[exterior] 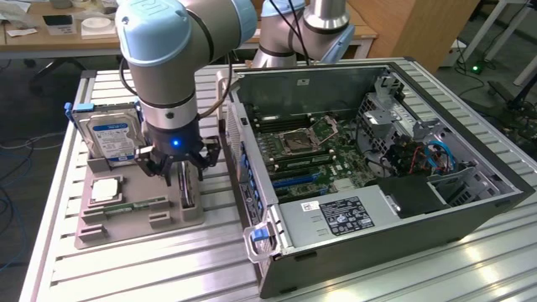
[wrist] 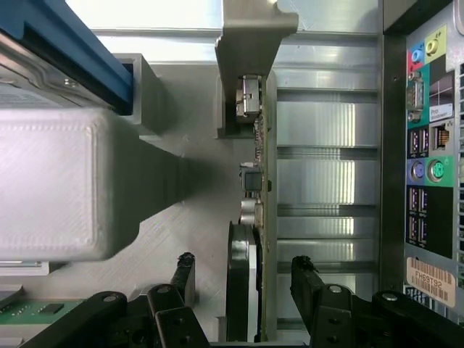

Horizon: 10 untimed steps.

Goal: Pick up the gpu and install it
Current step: 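Pick up the gpu and move the gpu toward the slot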

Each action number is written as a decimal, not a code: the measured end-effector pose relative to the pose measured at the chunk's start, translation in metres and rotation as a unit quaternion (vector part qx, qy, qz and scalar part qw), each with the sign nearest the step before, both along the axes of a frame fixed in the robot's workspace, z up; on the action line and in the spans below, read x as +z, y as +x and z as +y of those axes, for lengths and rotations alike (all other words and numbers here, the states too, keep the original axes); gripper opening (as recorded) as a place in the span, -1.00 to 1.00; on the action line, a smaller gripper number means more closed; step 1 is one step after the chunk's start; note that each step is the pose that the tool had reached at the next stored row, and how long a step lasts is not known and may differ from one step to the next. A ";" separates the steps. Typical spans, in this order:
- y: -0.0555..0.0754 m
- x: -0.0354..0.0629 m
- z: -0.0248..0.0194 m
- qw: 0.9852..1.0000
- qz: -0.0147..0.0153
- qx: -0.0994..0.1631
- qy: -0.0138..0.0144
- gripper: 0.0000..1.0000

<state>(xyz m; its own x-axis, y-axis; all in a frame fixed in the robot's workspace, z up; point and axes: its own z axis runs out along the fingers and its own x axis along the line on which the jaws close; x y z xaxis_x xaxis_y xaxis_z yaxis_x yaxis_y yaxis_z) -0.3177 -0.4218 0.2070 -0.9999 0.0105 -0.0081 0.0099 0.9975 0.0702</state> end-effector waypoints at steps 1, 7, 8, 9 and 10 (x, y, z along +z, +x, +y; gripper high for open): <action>0.000 -0.0001 0.0010 1.000 0.000 0.000 -0.002 0.29; 0.000 -0.0015 0.0106 1.000 0.000 0.000 -0.024 0.29; 0.000 -0.0014 0.0127 1.000 0.000 0.000 -0.028 0.29; 0.000 -0.0014 0.0136 1.000 0.000 0.000 -0.031 0.29; 0.000 -0.0014 0.0137 0.999 0.000 0.000 -0.032 0.29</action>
<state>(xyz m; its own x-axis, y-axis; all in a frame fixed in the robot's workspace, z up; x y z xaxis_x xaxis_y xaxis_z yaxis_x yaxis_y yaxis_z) -0.3178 -0.4081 0.2056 -0.9999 0.0100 -0.0087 0.0099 0.9999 0.0062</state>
